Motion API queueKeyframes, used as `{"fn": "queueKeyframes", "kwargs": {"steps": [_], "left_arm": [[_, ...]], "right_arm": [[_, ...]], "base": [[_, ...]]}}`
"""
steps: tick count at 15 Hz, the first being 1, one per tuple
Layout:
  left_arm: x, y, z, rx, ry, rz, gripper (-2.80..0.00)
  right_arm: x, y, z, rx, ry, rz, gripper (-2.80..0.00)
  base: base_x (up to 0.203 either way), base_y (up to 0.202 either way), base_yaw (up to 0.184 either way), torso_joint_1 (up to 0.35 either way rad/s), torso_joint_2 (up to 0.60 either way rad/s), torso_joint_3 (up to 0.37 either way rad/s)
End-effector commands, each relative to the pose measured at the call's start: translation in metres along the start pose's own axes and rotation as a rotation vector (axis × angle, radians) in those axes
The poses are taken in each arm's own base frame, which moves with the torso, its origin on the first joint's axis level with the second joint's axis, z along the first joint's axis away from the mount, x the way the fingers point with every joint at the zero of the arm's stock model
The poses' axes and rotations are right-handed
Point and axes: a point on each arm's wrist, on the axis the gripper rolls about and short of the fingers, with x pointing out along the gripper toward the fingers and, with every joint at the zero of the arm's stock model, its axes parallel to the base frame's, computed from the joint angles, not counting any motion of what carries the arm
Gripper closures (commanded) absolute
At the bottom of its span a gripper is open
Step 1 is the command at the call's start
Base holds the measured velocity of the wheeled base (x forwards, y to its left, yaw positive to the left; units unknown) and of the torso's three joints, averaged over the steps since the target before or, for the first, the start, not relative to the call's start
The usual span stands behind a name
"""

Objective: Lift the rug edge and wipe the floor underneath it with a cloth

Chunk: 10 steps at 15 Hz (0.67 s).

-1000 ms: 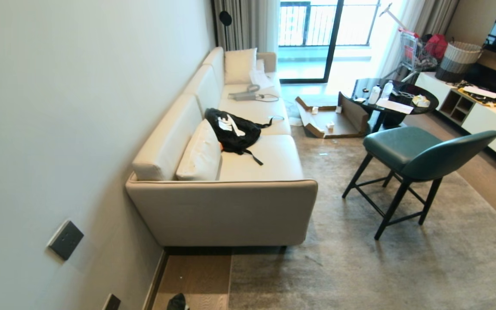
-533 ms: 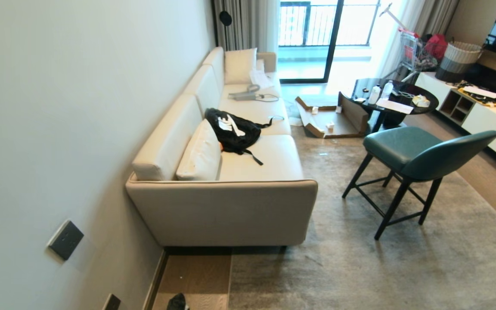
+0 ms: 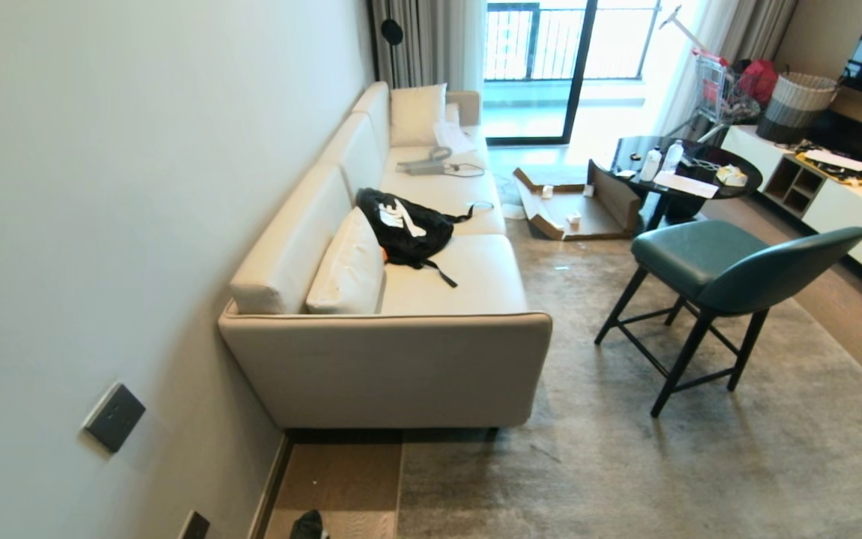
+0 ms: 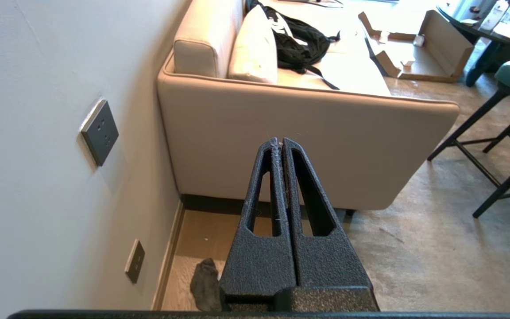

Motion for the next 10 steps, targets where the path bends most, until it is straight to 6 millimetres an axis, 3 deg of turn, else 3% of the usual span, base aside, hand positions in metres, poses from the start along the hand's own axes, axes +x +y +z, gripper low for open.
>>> {"fn": "queueKeyframes", "kwargs": {"steps": [1,10], "left_arm": [[0.0,0.0,0.0,-0.001,0.0,0.001,0.0],[0.0,0.0,0.0,-0.001,0.0,0.001,0.0]], "right_arm": [[0.0001,0.0,-0.0001,-0.001,0.002,0.0,0.0],[0.0001,-0.0001,-0.0001,0.027,0.002,-0.003,0.0]], "base": [[0.0,0.0,0.0,0.0,0.0,0.0],[0.0,0.0,0.0,0.0,0.0,0.0]]}}
